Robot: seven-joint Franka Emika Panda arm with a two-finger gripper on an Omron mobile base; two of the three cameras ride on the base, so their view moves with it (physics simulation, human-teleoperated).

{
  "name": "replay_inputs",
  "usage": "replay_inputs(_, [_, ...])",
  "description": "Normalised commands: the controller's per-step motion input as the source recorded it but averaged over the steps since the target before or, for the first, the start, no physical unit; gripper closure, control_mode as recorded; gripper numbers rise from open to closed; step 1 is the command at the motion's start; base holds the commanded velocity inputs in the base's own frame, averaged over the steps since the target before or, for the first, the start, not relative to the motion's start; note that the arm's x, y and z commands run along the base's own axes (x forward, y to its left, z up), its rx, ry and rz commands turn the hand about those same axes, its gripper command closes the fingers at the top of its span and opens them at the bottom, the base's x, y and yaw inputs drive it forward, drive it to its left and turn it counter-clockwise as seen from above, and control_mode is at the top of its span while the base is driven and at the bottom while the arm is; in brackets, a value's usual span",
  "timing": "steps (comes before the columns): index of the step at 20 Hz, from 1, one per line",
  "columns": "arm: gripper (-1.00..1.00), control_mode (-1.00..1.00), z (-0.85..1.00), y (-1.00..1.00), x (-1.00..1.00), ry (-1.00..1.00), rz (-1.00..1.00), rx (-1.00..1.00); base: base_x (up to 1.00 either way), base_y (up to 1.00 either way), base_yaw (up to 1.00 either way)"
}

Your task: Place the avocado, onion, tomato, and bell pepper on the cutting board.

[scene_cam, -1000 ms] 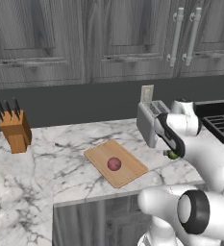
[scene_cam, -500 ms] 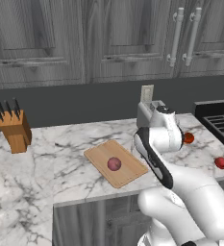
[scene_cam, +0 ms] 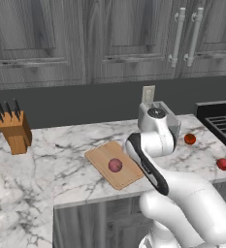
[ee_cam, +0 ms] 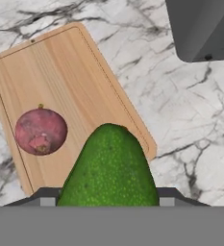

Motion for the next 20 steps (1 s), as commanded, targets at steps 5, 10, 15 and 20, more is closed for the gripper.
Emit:
replay_inputs(5, [1.0, -1.0, 0.17, 0.08, 0.59, 0.04, 0.0, 0.0, 0.0, 0.0, 0.0])
replay_inputs(10, [1.0, -1.0, 0.01, 0.25, 0.52, 0.11, 0.0, 0.0, 0.0, 0.0, 0.0])
replay_inputs(15, [1.0, -1.0, 0.0, 0.35, 0.47, 0.12, 0.0, 0.0, 0.0, 0.0, 0.0])
replay_inputs(20, [1.0, -1.0, 0.0, 0.3, 0.53, 0.13, 0.0, 0.0, 0.0, 0.0, 0.0])
